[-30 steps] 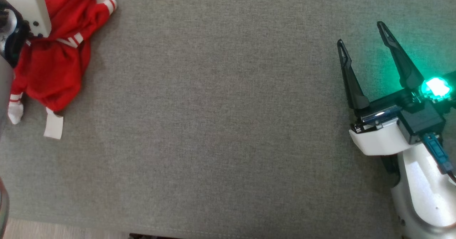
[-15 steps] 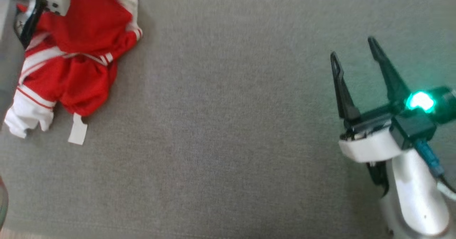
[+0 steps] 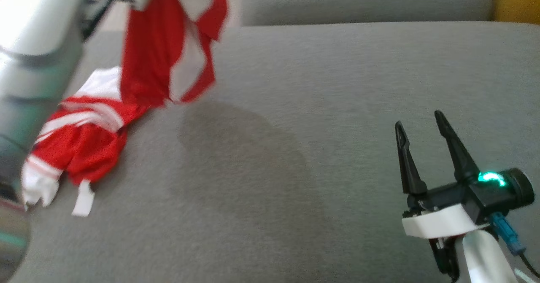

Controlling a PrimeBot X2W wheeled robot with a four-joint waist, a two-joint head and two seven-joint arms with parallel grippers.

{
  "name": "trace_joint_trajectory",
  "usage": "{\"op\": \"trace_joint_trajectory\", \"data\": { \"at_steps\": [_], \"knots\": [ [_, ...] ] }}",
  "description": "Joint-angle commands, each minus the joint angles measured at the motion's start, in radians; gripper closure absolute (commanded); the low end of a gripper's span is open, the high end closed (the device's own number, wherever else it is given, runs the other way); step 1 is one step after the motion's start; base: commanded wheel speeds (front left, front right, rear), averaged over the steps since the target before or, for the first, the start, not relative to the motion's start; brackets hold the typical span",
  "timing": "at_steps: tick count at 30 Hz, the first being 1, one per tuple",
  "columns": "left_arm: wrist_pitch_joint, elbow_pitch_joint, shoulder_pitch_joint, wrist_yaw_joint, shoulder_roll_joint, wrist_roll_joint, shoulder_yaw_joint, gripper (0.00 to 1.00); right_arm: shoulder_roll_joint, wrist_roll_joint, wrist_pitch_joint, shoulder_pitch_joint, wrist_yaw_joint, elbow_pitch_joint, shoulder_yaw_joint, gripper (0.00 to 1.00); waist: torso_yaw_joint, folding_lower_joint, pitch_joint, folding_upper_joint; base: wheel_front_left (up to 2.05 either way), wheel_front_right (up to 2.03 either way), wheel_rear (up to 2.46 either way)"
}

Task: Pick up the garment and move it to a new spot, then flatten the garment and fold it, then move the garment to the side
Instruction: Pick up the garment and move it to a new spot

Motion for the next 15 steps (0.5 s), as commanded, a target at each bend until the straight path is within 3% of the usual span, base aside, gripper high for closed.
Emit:
{"op": "trace_joint_trajectory", "data": {
  "at_steps": [1,15],
  "knots": [
    [-0.014,-0.033,-0.069,0.002,-0.004,-0.015,0.005,1.00,0.009,0.012,-0.005,-0.007,-0.001,-0.042,0.015,0.00,-0.082,0.0005,-0.059,-0.0001,0.00,0.00,0.00],
    [-0.064,-0.102,0.083,0.004,-0.148,-0.140,-0.046,1.00,0.011,0.052,-0.005,0.025,-0.001,-0.071,-0.007,0.00,-0.232,0.0005,-0.016,-0.0001,0.00,0.00,0.00]
  ]
}}
